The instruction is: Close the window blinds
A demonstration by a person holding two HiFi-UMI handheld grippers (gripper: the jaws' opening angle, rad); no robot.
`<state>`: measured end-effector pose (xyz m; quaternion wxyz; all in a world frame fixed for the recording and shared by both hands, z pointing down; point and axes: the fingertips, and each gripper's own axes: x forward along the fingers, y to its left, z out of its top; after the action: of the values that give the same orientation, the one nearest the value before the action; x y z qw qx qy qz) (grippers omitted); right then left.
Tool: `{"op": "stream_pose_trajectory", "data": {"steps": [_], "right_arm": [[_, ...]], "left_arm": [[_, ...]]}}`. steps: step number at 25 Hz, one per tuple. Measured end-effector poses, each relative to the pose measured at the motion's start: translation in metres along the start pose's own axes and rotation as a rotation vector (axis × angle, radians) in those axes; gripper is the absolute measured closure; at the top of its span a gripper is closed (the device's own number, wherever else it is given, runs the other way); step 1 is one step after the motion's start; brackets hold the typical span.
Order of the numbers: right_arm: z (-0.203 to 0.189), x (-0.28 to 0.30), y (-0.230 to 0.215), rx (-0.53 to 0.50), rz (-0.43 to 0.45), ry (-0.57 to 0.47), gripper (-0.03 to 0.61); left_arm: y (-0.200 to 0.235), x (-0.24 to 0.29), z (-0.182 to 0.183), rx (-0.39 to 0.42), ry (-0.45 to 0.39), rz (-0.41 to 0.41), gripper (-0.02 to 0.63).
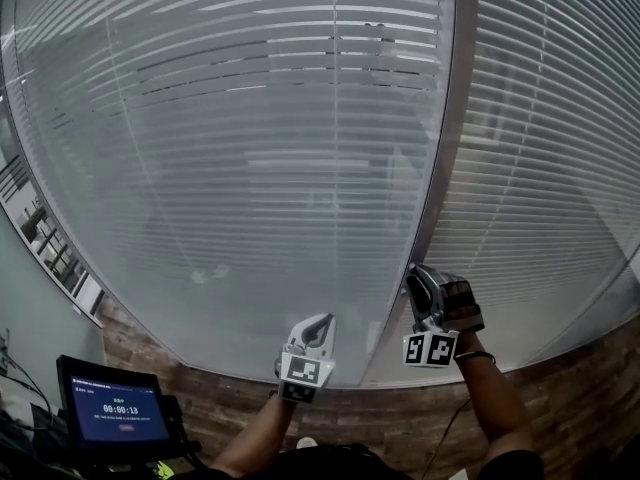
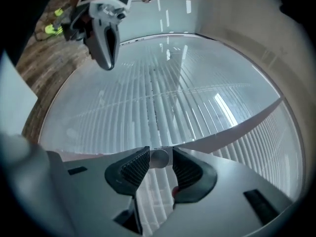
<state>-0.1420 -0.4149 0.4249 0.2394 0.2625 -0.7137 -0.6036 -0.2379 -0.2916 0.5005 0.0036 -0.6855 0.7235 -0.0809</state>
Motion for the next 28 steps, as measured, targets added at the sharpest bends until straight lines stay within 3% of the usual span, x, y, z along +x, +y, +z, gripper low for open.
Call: {"op": "stream_pose_trajectory", "data": {"steps": [3,8,15,17,21,28], "right_arm": [[-0.001,-0.006,-0.005,0.269,-0.020,0.000,0.449],[-0.014,-0.001,-0.016,0.904,-0.051,0.006,0.421],[-0.023,0.008,-0.006,1.342,-0.066,0.029,0.416],[-0.027,0.007,-0.008,1.396,-0.104,-0.009,0.417],[-0.028,0.009,-0.012,1.397,-0.119,-0.031,0.436],[-0.024,0.009,-0.015,1.254,-0.081,0.002,0.449]], "left_arm": [[0.001,-0.001,-0.002,-0.003,0.012,0.001,0.614],[-0.006,0.000,-0.003,-0.003,0.019,-0.021,0.614],[-0.013,-0.001,-0.004,-0.001,0.015,-0.026,0.614],[-0.011,-0.001,-0.005,0.002,0.013,-0.022,0.614],[-0.007,-0.003,-0.004,-0.007,0.029,-0.018,0.614],[-0.009,0.000,-0.003,-0.004,0.009,-0.022,0.614]]}}
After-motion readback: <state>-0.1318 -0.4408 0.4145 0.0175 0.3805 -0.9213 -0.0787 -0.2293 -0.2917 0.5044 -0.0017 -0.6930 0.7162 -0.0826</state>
